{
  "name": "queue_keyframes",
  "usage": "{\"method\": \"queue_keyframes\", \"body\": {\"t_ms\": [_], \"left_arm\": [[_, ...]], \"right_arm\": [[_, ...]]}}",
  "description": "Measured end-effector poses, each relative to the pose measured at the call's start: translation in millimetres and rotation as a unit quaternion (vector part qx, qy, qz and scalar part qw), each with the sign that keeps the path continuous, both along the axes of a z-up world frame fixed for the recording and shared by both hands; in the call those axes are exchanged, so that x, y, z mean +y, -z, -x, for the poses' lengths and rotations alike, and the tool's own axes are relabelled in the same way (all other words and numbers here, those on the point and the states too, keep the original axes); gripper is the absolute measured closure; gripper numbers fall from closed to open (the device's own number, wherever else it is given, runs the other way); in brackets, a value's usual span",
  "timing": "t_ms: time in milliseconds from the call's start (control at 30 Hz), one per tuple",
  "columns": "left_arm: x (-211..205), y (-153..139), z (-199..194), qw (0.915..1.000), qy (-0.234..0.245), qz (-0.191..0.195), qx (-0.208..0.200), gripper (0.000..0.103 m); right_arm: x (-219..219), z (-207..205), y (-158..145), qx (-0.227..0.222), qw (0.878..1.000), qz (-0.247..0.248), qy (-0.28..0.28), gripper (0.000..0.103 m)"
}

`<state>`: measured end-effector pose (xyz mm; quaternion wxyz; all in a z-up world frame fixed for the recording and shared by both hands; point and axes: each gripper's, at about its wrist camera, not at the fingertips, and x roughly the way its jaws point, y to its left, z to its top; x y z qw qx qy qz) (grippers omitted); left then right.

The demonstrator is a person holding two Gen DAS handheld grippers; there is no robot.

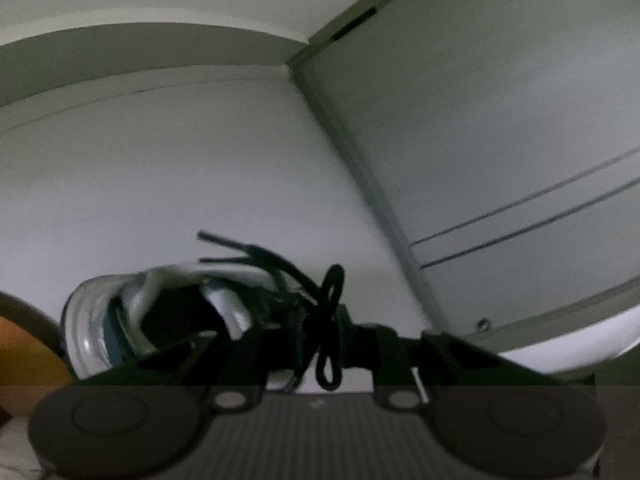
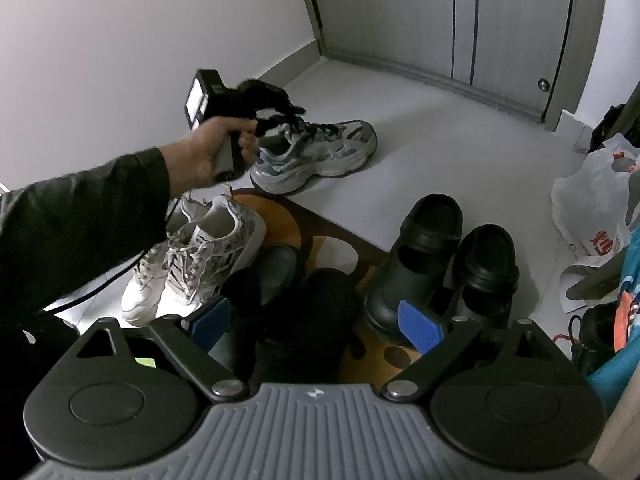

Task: Organize scattered shoes
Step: 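Lift the grey sneaker with the left gripper and carry it toward the mat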

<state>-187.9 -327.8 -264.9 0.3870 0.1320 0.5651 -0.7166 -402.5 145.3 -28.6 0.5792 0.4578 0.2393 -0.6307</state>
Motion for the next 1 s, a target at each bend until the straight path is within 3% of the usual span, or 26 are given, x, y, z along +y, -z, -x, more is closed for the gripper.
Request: {"method": "queue_keyframes", "body": {"t_ms": [133,367,567,667,1000], "left_arm": [[-4.7,-9.4,-4.7,0.9993,0.019,0.005,-0.031,0.090],[-9.7,-38.1,-8.0,0.9984,0.036,0.013,-0.041,0.090],[-25.7,-44.1,-6.2,0.9994,0.033,0.009,-0.001,0.090],[-21.4,-40.6,-11.7,0.9987,0.040,0.026,0.016,0.090],[-19.4,-52.2,-20.0,0.9914,0.092,0.056,0.074,0.090]], "right_arm": [[-0.1,1.4,0.7,0.005,1.000,0.001,-0.001,0.009],[-1.9,2.3,3.3,0.020,1.000,-0.002,0.003,0.009],[-5.6,-4.9,5.0,0.031,0.999,-0.002,-0.009,0.009],[-6.5,-5.5,9.1,0.038,0.999,-0.007,-0.008,0.009],[-11.8,1.2,15.1,0.080,0.996,0.019,-0.016,0.009]]}}
